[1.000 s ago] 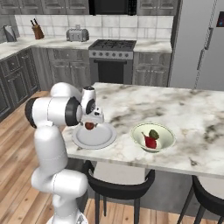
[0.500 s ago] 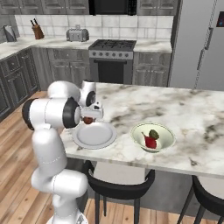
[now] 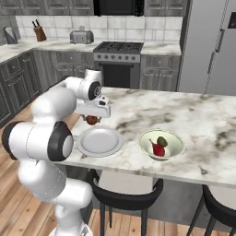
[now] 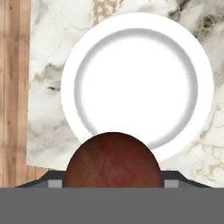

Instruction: Take the fruits from the plate on the dining counter and place two fruits in each bowl.

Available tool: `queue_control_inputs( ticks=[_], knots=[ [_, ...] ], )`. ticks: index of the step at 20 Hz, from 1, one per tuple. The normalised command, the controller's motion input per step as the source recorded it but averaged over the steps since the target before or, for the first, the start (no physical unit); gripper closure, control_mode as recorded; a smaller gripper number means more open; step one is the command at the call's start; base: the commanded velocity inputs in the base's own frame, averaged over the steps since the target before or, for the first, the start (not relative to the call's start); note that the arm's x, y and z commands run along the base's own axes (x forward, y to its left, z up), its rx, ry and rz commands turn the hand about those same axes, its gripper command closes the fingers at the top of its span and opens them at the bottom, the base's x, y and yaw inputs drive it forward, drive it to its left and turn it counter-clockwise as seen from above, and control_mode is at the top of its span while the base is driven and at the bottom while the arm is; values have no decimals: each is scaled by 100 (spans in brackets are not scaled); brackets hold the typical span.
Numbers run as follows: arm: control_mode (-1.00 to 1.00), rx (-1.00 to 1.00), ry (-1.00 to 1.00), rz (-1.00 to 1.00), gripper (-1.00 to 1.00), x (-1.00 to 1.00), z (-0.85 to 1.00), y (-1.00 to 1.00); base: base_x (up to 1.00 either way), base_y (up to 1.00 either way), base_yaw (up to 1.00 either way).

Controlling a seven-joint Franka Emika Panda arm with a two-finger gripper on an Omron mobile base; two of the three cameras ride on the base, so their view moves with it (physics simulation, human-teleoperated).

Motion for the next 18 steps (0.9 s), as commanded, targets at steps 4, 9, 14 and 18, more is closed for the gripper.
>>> queue_control_inputs(
  ticks=[4,9,14,18],
  knots=[
    [-100,0,0,-1,100,-90,66,0,0,0,0],
    [-100,-3,0,0,100,-76,28,0,0,0,0],
    [100,-1,0,0,100,-10,5,0,-67,-32,-1],
    [100,0,0,0,100,0,0,0,-63,-100,0]
  ],
)
